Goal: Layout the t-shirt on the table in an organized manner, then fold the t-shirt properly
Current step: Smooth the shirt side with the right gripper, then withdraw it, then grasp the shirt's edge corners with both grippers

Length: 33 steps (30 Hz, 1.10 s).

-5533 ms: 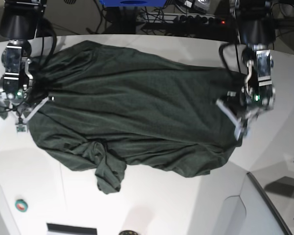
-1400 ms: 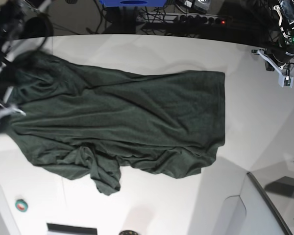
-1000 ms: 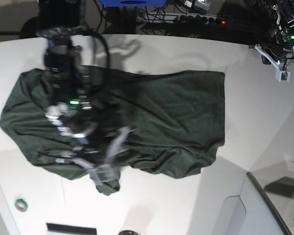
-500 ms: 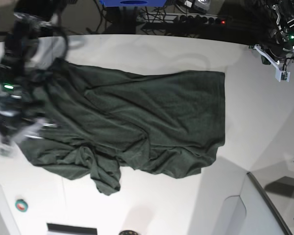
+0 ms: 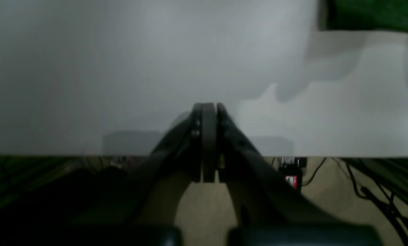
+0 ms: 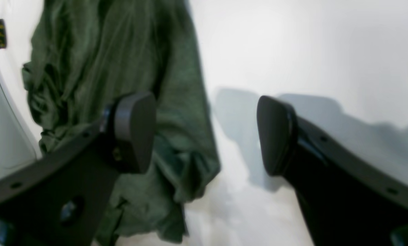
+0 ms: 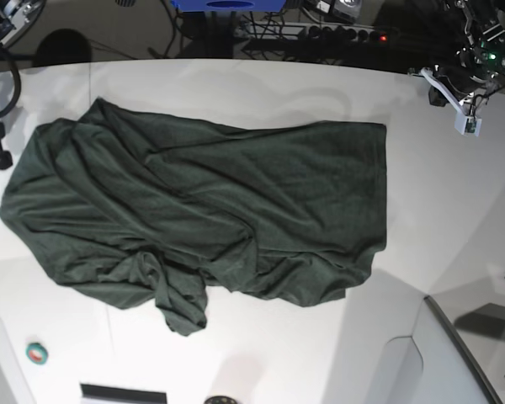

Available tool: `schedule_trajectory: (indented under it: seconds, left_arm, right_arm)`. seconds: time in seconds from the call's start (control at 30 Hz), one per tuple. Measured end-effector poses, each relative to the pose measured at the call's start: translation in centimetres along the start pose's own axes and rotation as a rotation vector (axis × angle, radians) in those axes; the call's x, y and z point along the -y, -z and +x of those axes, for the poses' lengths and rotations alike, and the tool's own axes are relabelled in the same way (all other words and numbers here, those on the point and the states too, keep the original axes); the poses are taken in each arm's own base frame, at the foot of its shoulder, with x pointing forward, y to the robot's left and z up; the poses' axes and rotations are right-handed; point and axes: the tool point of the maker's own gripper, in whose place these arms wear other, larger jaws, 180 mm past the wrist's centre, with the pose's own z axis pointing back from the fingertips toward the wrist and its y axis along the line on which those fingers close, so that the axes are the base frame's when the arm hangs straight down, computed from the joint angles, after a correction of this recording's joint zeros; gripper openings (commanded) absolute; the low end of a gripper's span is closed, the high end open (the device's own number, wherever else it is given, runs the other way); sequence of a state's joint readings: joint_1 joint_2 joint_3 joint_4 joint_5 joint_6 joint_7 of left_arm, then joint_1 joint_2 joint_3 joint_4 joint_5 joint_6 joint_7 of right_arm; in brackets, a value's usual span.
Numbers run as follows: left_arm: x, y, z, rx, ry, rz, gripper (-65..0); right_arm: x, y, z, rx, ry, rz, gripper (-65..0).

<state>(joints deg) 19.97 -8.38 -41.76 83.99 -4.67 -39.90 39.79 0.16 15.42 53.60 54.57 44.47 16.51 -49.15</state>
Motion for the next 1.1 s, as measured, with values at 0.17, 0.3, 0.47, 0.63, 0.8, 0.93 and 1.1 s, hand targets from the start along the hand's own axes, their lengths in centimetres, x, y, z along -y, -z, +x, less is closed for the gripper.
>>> schedule_trajectory:
  seconds: [0.17,0.3,0.47,0.63,0.8,0.93,1.1]
  left_arm:
    - [1.3,0.2,0.4,0.043,-0.063,-0.047,-26.2]
    - [2.3,-0.4,0.5,0.099,-0.14,-0.11,-24.5]
    - [2.8,-0.4,0.0,0.098,-0.162,-0.125,-24.5]
    - [5.4,0.2,-0.5,0.105,-0.219,-0.168,-24.5]
    - [6.5,0.9,0.6,0.13,-0.245,-0.189,-24.5]
    - [6.8,1.8,1.4,0.155,-0.283,-0.211,-24.5]
    - [7.2,3.2,2.8,0.195,-0.336,-0.252,-24.5]
  right_arm:
    - [-1.8,2.0,0.6,-0.006,-0.125,0.048,-21.8]
    - [-3.5,3.9,0.3,0.005,-0.099,0.101,-21.8]
    - [-3.4,4.0,0.4,0.001,-0.091,0.105,-21.8]
    - [-4.9,5.1,-1.1,-0.046,-0.195,0.11,-21.8]
    - [-6.1,5.8,-2.3,-0.068,-0.217,0.136,-21.8]
    - [-6.5,5.9,-2.6,-0.075,-0.221,0.146,-21.9]
    - [-6.6,6.0,-2.8,-0.077,-0.218,0.15,-21.9]
